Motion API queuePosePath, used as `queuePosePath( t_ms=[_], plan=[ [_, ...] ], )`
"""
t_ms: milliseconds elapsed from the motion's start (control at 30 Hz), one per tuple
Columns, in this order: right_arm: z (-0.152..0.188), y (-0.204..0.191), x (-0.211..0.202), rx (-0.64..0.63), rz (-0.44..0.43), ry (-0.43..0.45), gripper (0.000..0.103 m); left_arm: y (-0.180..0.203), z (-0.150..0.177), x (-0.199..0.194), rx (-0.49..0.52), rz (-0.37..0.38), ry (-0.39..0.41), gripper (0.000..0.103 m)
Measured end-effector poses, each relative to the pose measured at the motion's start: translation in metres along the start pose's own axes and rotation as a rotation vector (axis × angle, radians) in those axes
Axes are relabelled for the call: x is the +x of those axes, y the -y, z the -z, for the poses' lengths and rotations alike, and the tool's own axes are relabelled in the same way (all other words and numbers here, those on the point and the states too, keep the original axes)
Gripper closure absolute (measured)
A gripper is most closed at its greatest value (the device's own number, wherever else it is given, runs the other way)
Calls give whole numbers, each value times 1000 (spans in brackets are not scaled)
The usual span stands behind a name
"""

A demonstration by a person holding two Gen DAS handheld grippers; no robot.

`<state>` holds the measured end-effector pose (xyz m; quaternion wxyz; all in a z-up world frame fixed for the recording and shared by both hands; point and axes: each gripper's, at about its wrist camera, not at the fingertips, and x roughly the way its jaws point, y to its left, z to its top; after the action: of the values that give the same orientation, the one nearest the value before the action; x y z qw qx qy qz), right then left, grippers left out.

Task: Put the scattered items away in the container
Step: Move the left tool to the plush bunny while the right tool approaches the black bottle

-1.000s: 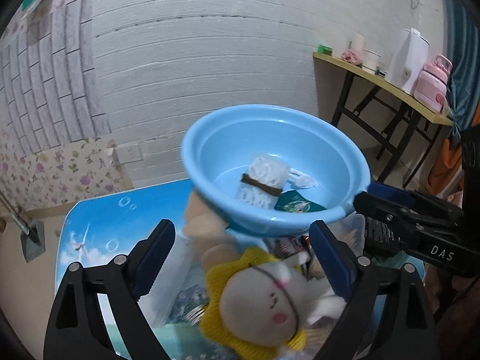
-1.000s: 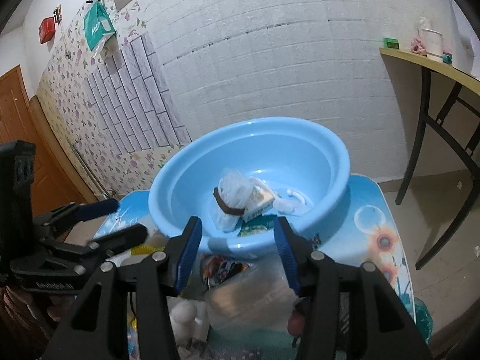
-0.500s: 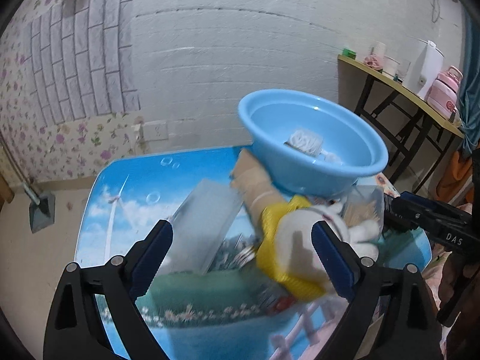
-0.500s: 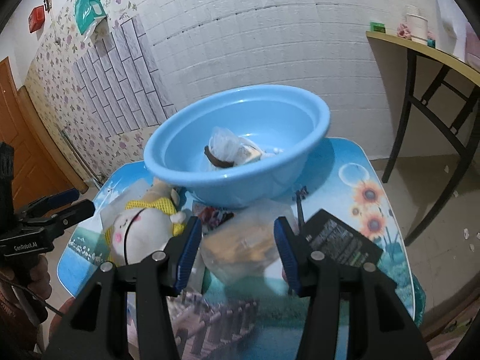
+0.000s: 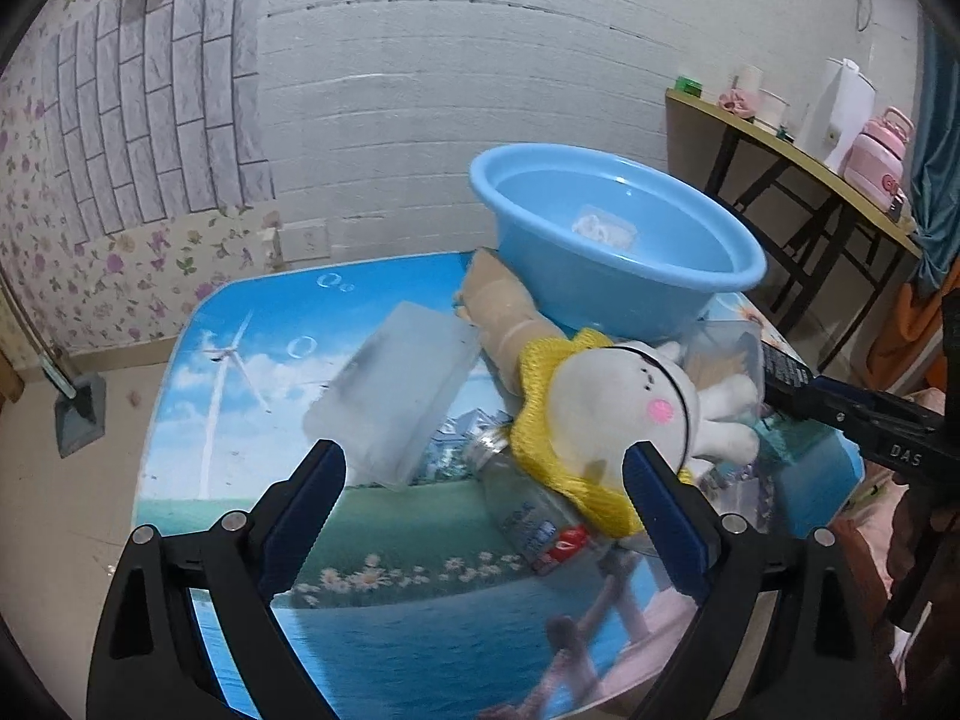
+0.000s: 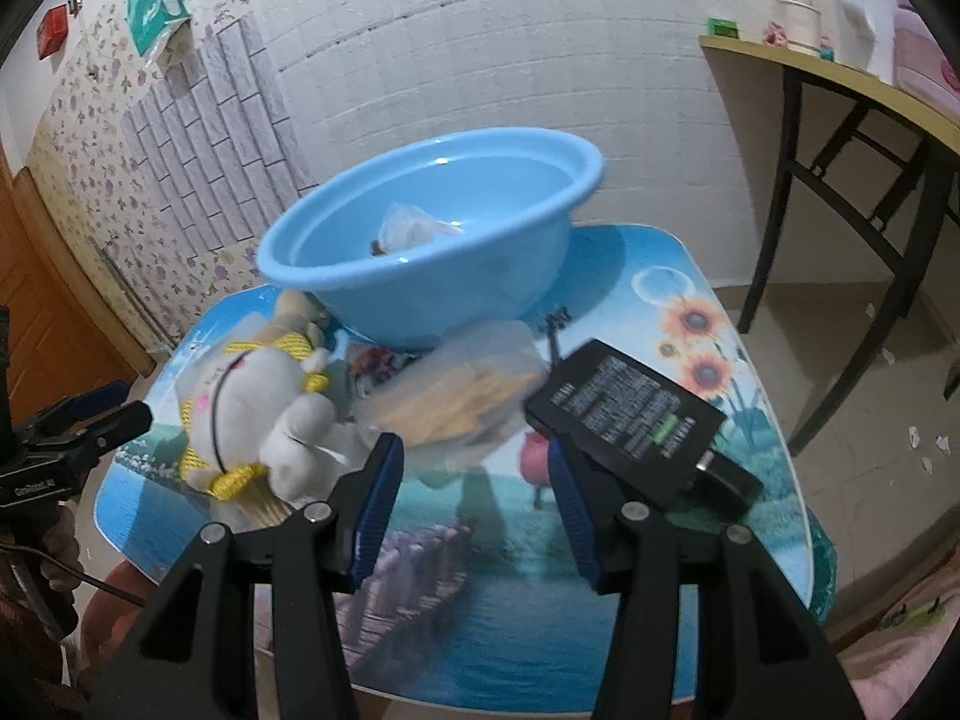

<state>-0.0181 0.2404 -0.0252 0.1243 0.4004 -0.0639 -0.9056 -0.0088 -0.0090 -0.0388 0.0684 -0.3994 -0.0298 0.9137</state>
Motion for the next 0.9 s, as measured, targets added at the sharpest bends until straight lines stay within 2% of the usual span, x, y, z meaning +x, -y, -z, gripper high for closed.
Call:
queuePosePath(
  t_ms=[300,367,500,567,733,900],
  plan=[
    [6,23,-2,27,73,4,53,23,-1,8,49,25,-9,9],
    [6,29,-2,19,104,4,39,28,-4,12,49,39,-13,9],
    [2,39,0,-4,138,11,35,39,-6,20,69,41,-24,9],
    [0,46,4,-22,137,-16,27,44,-7,24,84,44,-30,9],
    [-2,57,11,-67,139,-30,26,53,-7,37,94,54,-59,9],
    [0,70,20,-47,127,-56,26,56,-9,46,96,41,-75,9]
  ],
)
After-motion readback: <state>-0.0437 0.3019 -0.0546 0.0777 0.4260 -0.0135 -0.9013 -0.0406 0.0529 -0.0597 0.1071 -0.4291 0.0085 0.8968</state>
